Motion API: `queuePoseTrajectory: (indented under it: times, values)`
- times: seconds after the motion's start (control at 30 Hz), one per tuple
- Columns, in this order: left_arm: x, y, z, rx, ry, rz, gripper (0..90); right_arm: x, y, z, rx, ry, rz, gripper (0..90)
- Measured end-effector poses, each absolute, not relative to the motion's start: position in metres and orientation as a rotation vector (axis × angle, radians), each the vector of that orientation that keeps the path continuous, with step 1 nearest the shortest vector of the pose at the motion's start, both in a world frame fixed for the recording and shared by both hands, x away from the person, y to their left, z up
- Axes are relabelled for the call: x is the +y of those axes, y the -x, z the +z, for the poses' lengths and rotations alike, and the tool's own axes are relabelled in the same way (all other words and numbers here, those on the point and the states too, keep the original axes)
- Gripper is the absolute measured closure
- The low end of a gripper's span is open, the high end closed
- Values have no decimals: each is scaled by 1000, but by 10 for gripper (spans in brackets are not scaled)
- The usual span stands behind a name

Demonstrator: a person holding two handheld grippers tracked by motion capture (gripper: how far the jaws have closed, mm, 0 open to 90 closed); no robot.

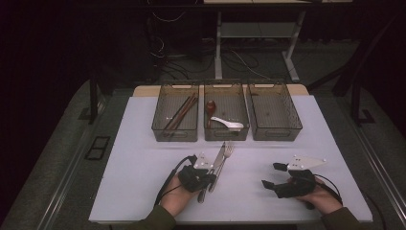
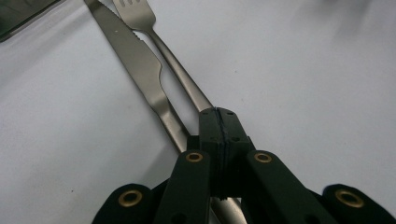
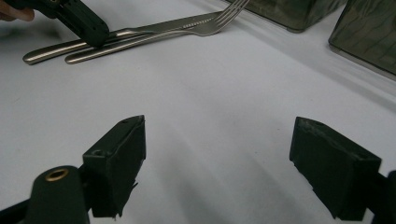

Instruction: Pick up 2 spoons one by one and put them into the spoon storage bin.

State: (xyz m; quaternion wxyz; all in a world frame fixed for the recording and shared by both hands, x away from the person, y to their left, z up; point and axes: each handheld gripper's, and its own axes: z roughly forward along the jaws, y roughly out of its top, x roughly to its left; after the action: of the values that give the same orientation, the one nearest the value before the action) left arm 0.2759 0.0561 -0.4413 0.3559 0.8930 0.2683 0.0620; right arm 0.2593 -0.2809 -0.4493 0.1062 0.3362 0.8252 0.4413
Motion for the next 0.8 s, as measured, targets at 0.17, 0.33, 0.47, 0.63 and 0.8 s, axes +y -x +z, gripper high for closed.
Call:
queuePoseTrajectory:
  times: [0.17,0.33,0.47,0.63,0.8]
  values:
    - [53,-274,-441,684,-2333,202,889,-281,-259,-449,2430,-992,1300,183]
    - [52,-273,-442,705,-2349,210,890,-281,-259,-449,2429,-992,1301,183]
    - [55,-273,-442,724,-2335,193,890,-282,-259,-449,2423,-990,1305,183]
    - [61,-271,-442,722,-2331,154,889,-282,-259,-449,2423,-991,1304,183]
    - [65,-263,-441,737,-2329,119,889,-282,-259,-449,2428,-993,1301,183]
